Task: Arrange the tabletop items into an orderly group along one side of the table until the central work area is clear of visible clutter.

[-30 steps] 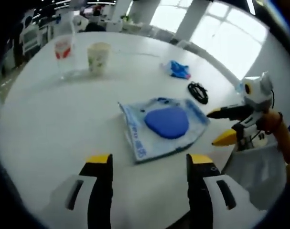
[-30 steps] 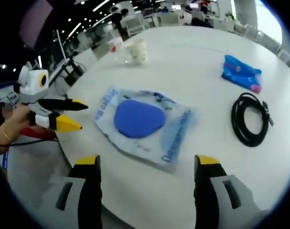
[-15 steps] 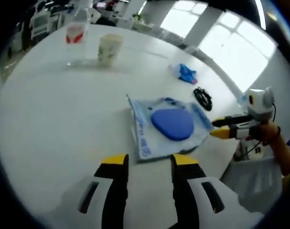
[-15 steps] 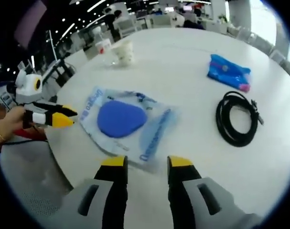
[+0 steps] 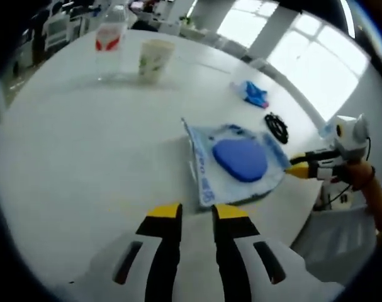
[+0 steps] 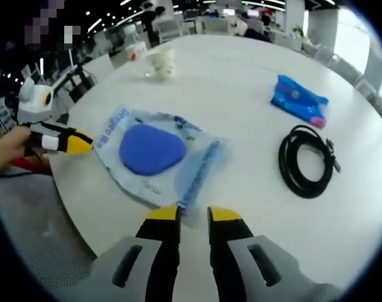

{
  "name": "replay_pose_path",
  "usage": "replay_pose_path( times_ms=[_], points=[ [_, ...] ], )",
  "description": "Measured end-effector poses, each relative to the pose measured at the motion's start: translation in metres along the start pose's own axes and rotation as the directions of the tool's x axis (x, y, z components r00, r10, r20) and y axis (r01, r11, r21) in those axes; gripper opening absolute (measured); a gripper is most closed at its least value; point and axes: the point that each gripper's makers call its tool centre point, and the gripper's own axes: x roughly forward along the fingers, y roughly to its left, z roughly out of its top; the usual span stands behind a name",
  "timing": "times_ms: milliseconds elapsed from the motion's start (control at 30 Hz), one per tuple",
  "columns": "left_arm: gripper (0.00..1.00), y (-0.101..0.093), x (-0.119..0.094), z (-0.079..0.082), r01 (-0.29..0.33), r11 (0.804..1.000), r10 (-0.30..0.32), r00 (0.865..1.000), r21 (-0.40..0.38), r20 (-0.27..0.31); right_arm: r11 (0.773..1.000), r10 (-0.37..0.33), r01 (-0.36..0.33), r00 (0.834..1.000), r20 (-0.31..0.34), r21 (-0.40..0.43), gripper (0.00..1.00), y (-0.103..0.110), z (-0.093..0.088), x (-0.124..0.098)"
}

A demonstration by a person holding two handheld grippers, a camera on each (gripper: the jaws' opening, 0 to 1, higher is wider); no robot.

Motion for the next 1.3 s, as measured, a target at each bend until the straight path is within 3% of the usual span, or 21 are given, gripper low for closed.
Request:
replay_pose_path(
  times_ms=[100, 200, 267, 567, 800, 900, 1100, 1300],
  points=[
    [0.16, -0.005, 0.001, 0.003, 0.027, 1.0, -0.028, 0.999, 0.005, 0.018, 1.0, 0.001, -0.001, 1.0, -0.004, 0.003, 0.16, 0.0, -0.001, 0.001],
    [0.13, -0.002, 0.003, -0.003, 0.009, 0.999, -0.009, 1.0, 0.041, -0.01, 1.0, 0.006, -0.006, 1.0, -0.005, 0.005, 0.15, 0.001, -0.001, 0.001],
    [0.12, -0.004, 0.005, -0.004, 0.031, 0.999, -0.03, 0.999, 0.044, -0.011, 1.0, 0.009, -0.008, 1.0, -0.004, 0.005, 0.13, 0.002, -0.001, 0.001],
    [0.05, -0.001, 0.007, -0.002, 0.058, 0.997, -0.057, 0.998, -0.052, 0.033, 1.0, 0.013, -0.013, 1.0, -0.006, -0.011, 0.11, 0.003, -0.001, 0.001],
    [0.02, -0.005, 0.006, -0.003, 0.071, 0.995, -0.069, 0.997, -0.065, 0.031, 1.0, 0.014, -0.014, 1.0, -0.011, -0.013, 0.07, 0.003, -0.002, 0.001],
    [0.01, -0.009, 0.005, 0.001, 0.106, 0.991, -0.101, 0.993, -0.082, 0.053, 1.0, 0.005, -0.005, 1.0, -0.022, -0.005, 0.06, 0.002, -0.004, 0.0],
    [0.01, -0.012, 0.006, -0.003, 0.11, 0.992, -0.109, 0.994, -0.065, 0.031, 1.0, 0.001, -0.001, 1.0, -0.001, -0.012, 0.04, 0.001, 0.0, -0.004],
    [0.0, -0.013, 0.004, -0.001, 0.138, 0.984, -0.134, 0.99, -0.109, 0.044, 1.0, -0.009, 0.009, 1.0, 0.02, -0.027, 0.02, 0.001, 0.006, -0.01]
  ],
)
